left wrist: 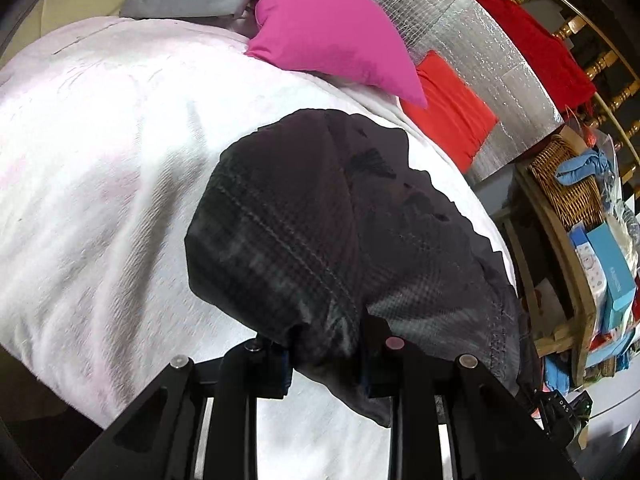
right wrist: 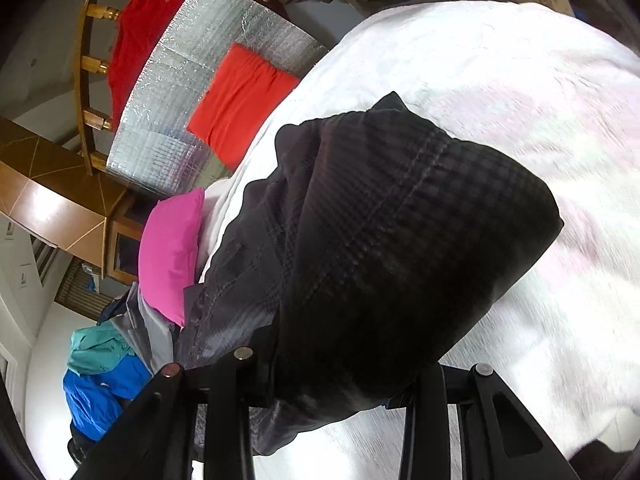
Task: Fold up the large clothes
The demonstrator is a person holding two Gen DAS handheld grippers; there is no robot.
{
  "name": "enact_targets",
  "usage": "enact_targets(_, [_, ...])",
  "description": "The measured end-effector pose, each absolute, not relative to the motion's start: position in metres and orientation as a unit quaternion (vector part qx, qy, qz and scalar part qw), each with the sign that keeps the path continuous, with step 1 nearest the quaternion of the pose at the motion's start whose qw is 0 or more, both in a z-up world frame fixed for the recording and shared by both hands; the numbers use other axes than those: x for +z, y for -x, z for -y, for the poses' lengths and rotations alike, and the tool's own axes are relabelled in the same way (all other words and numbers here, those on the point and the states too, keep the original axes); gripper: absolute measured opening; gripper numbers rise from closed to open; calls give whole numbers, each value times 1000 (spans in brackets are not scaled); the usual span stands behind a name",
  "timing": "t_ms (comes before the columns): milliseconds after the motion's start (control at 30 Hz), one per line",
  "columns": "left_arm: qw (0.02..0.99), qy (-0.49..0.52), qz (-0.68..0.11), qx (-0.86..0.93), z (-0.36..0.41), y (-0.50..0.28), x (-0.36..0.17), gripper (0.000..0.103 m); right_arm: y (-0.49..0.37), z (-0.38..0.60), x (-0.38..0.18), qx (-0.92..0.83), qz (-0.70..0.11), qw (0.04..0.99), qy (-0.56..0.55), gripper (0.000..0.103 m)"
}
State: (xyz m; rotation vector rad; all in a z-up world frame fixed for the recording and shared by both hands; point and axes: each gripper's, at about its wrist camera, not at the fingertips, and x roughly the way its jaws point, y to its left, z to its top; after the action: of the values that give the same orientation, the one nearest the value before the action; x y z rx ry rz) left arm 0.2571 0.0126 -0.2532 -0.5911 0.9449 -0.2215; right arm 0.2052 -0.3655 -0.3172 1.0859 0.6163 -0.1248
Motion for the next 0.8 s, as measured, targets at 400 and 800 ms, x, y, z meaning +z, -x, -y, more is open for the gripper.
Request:
enact_targets(400, [826, 281, -483, -76, -34, -254, -267, 66, -191, 375, -329, -54, -322, 781, -532, 63])
enact_targets(800, [884, 155, -435, -73, -46, -200, -207, 71, -126, 393, -285, -2, -373, 804, -463, 62])
